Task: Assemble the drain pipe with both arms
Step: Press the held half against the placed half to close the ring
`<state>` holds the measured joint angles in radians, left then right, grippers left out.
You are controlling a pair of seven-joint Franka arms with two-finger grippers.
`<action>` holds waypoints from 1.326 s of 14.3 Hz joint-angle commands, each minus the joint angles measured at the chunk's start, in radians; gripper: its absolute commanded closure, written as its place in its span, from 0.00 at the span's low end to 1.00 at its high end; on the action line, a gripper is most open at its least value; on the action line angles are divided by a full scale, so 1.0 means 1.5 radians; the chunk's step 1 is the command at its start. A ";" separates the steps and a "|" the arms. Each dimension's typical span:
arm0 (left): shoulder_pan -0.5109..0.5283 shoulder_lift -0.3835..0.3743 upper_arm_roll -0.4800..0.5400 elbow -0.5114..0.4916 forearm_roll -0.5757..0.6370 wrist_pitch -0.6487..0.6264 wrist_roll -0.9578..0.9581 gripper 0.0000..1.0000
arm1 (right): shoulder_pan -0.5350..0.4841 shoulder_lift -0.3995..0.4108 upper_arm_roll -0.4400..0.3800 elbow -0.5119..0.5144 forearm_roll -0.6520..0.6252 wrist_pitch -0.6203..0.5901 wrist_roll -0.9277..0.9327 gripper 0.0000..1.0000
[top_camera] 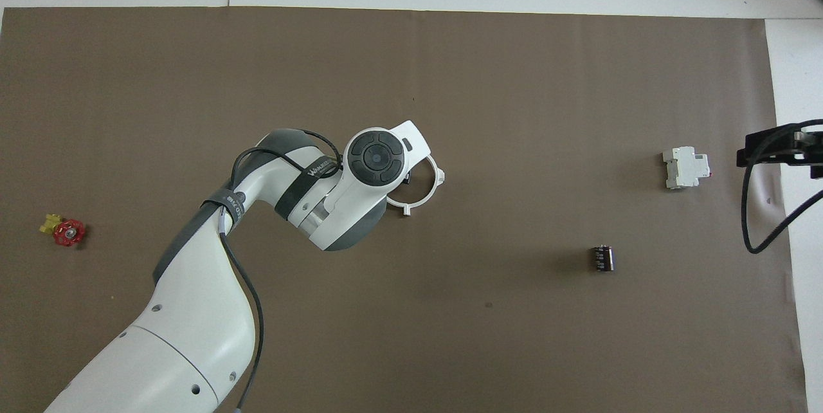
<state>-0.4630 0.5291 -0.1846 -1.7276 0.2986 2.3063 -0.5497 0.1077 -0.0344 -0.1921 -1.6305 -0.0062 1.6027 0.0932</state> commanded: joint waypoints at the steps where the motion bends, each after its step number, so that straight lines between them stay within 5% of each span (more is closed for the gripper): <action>1: -0.005 0.011 0.002 0.017 0.012 0.004 -0.012 1.00 | -0.001 -0.014 0.000 -0.014 0.006 -0.003 -0.011 0.00; 3: -0.005 0.011 0.002 0.017 0.012 0.004 -0.012 1.00 | -0.001 -0.014 0.000 -0.014 0.006 -0.003 -0.011 0.00; 4: -0.005 0.011 0.002 0.017 0.012 0.004 -0.012 0.92 | -0.001 -0.014 0.000 -0.014 0.006 -0.003 -0.012 0.00; 6: -0.005 0.010 0.002 0.017 0.013 0.004 -0.011 0.52 | -0.001 -0.014 0.000 -0.014 0.006 -0.003 -0.011 0.00; 7: -0.005 0.010 0.002 0.017 0.014 0.004 -0.011 0.11 | -0.001 -0.014 0.000 -0.014 0.006 -0.003 -0.011 0.00; 8: -0.005 0.010 0.002 0.017 0.015 0.004 -0.011 0.00 | -0.001 -0.014 0.000 -0.014 0.006 -0.003 -0.012 0.00; 19: -0.004 -0.001 -0.001 0.016 0.012 -0.004 -0.012 0.00 | -0.001 -0.014 0.000 -0.014 0.006 -0.003 -0.012 0.00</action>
<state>-0.4631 0.5296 -0.1877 -1.7167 0.2987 2.3070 -0.5504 0.1077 -0.0344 -0.1921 -1.6305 -0.0062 1.6027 0.0932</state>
